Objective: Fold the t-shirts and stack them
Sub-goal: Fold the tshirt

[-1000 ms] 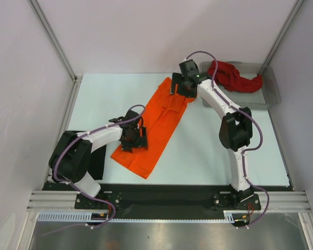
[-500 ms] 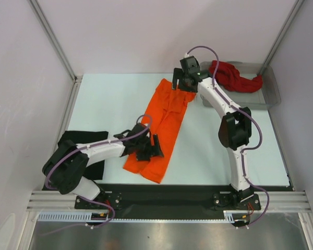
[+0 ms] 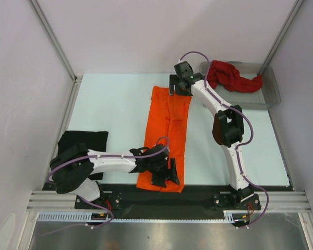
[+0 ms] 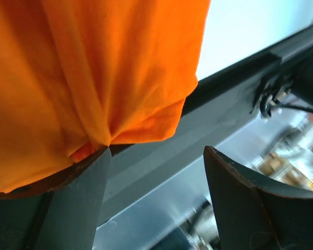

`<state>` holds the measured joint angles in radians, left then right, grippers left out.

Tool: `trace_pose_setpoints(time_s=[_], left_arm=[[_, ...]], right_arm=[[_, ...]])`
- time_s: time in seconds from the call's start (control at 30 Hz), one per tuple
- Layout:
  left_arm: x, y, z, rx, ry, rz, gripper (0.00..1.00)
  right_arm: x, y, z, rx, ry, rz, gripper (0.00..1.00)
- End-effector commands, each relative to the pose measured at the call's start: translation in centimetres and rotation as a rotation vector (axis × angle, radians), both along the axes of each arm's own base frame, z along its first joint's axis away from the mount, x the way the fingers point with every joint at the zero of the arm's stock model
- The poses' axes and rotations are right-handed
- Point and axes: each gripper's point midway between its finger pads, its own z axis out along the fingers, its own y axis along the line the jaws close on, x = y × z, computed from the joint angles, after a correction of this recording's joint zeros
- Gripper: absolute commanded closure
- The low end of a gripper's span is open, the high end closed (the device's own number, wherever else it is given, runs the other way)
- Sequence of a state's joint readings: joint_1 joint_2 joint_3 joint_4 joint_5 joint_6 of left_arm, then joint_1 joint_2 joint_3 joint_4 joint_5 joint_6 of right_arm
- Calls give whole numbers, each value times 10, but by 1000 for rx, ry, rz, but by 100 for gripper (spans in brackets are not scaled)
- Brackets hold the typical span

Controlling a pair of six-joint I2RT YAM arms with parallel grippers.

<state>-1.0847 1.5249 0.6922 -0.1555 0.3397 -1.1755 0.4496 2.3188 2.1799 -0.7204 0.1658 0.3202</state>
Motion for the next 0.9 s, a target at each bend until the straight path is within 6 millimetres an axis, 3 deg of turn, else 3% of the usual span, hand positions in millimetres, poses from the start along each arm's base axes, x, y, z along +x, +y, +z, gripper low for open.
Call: trace_pose_setpoints(time_s=[0.0, 0.03, 0.1, 0.23, 0.37, 0.47, 0.5, 0.53, 0.57, 0.7, 0.83, 0.87], left_arm=[[30, 6, 49, 30, -213, 28, 22], [38, 6, 68, 15, -271, 35, 20], [49, 22, 89, 34, -357, 43, 16], [74, 46, 119, 52, -447, 92, 15], [96, 73, 138, 33, -489, 173, 15], [116, 94, 151, 5, -521, 261, 15], [125, 103, 155, -4, -527, 298, 15], [131, 107, 158, -7, -544, 309, 15], [134, 111, 163, -18, -561, 323, 15], [156, 126, 157, -20, -570, 392, 15], [154, 121, 138, -55, -504, 401, 14], [153, 121, 134, -59, -494, 404, 14]], right_arm=[[3, 3, -6, -47, -17, -4, 18], [1, 4, -11, -57, -10, -5, 18], [-3, 15, -19, -52, -1, 11, 19], [-8, 32, -33, -59, 11, 40, 21], [1, 42, -47, -74, 8, 38, 23], [5, 46, -75, -111, 27, 50, 23], [10, 50, -71, -103, 15, 52, 24], [10, 50, -92, -116, 42, 57, 24], [11, 52, -98, -117, 46, 65, 25], [37, 56, -103, -103, -10, 78, 26], [72, 65, -88, 23, -117, 138, 26], [76, 67, -94, 26, -128, 152, 26]])
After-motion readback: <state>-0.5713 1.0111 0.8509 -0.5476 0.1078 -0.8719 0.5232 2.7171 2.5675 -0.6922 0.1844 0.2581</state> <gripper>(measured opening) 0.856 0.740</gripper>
